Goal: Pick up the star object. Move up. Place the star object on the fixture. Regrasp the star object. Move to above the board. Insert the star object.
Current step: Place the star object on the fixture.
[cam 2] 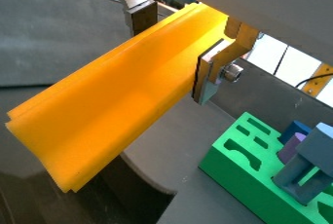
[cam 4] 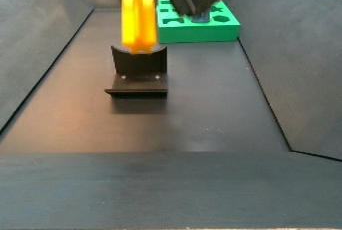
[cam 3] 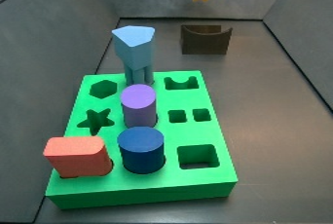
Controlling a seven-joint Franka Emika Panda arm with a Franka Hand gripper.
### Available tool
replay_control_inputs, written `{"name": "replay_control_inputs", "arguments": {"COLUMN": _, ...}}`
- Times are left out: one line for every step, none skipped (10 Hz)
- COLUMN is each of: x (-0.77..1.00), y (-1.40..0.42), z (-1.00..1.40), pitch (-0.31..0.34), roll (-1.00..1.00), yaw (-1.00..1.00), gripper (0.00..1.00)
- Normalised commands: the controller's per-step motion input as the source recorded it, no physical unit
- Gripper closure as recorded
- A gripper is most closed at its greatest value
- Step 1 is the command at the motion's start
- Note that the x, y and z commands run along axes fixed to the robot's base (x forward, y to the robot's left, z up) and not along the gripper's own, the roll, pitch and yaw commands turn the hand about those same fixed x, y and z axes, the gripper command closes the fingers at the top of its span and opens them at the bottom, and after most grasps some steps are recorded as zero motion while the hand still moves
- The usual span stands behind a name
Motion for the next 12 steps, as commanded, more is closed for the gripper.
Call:
{"name": "replay_control_inputs", "arguments": {"x": 0.14, "y": 0.14, "z": -1.00, "pitch": 0.246, "roll": -1.00, "yaw": -0.16, "gripper": 1.00}}
{"name": "replay_control_inputs", "arguments": {"x": 0.15, "y": 0.14, "z": -1.00, "pitch": 0.224, "roll": -0.85, "yaw": -0.18, "gripper": 1.00}}
{"name": "replay_control_inputs", "arguments": {"x": 0.16, "y": 0.14, "z": -1.00, "pitch": 0.171, "roll": -0.69, "yaw": -0.21, "gripper": 1.00}}
{"name": "replay_control_inputs", "arguments": {"x": 0.17, "y": 0.14, "z": -1.00, "pitch": 0.106, "roll": -0.45, "yaw": -0.23, "gripper": 1.00}}
{"name": "replay_control_inputs", "arguments": {"x": 0.18, "y": 0.14, "z": -1.00, "pitch": 0.064, "roll": -0.29, "yaw": -0.23, "gripper": 1.00}}
{"name": "replay_control_inputs", "arguments": {"x": 0.19, "y": 0.14, "z": -0.97, "pitch": 0.023, "roll": -0.20, "yaw": -0.21, "gripper": 1.00}}
{"name": "replay_control_inputs", "arguments": {"x": 0.13, "y": 0.19, "z": -0.79, "pitch": -0.036, "roll": -0.10, "yaw": -0.18, "gripper": 1.00}}
{"name": "replay_control_inputs", "arguments": {"x": 0.13, "y": 0.19, "z": -0.79, "pitch": -0.036, "roll": -0.10, "yaw": -0.18, "gripper": 1.00}}
{"name": "replay_control_inputs", "arguments": {"x": 0.13, "y": 0.22, "z": -0.78, "pitch": -0.048, "roll": -0.10, "yaw": -0.17, "gripper": 1.00}}
{"name": "replay_control_inputs", "arguments": {"x": 0.14, "y": 0.22, "z": -0.75, "pitch": -0.055, "roll": -0.10, "yaw": -0.17, "gripper": 1.00}}
{"name": "replay_control_inputs", "arguments": {"x": 0.13, "y": 0.23, "z": -0.74, "pitch": -0.057, "roll": -0.10, "yaw": -0.14, "gripper": 1.00}}
{"name": "replay_control_inputs", "arguments": {"x": 0.13, "y": 0.22, "z": -0.74, "pitch": -0.054, "roll": -0.10, "yaw": -0.11, "gripper": 1.00}}
